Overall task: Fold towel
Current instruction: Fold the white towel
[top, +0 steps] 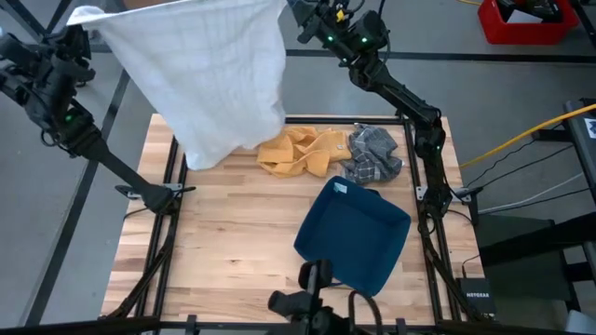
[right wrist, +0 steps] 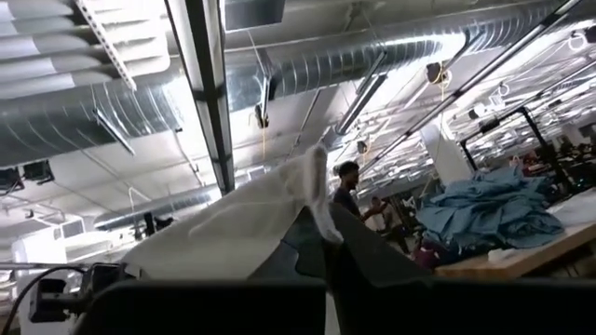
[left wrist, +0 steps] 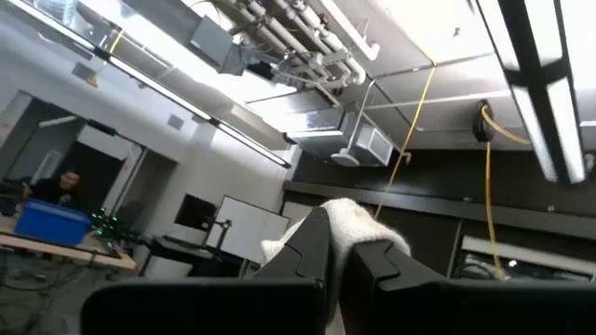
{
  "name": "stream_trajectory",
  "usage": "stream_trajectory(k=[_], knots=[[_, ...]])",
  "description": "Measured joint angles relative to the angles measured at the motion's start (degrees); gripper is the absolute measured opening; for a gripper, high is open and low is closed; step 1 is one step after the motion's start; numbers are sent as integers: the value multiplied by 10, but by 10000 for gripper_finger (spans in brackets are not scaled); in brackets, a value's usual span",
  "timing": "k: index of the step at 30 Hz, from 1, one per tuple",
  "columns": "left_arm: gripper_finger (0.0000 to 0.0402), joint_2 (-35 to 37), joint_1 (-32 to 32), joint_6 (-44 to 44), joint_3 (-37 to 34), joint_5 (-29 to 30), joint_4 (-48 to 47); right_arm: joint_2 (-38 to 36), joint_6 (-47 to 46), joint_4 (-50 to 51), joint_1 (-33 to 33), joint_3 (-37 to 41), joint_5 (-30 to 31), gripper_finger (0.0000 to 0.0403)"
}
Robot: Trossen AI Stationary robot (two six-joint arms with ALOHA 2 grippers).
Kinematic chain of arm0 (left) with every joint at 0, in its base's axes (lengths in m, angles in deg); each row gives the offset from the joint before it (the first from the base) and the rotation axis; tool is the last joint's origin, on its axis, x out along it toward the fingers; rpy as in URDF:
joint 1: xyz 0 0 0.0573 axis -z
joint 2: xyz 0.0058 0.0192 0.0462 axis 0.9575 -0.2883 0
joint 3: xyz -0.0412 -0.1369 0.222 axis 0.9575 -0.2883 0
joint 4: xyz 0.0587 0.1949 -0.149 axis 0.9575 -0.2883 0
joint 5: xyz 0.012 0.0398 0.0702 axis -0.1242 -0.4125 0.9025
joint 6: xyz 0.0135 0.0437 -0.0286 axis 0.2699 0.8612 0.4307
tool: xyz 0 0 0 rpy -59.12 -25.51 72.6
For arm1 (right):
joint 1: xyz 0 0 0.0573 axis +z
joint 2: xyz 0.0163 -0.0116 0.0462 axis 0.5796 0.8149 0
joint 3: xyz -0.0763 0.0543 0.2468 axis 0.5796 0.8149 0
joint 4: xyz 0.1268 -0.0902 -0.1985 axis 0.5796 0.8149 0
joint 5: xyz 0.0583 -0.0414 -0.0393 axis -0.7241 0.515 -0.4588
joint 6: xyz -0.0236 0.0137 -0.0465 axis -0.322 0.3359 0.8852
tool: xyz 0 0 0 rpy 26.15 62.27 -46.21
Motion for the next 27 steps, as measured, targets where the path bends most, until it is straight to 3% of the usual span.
stream_trajectory(k=[11,16,27], knots=[[0,-9,0,47,38,-9,-2,0,4,-61,-9,0,27,1],[0,-8,11,82,54,-15,-2,0,47,-66,-10,0,46,1],[0,-7,116,154,109,-23,3,1,106,-103,-10,1,74,1]])
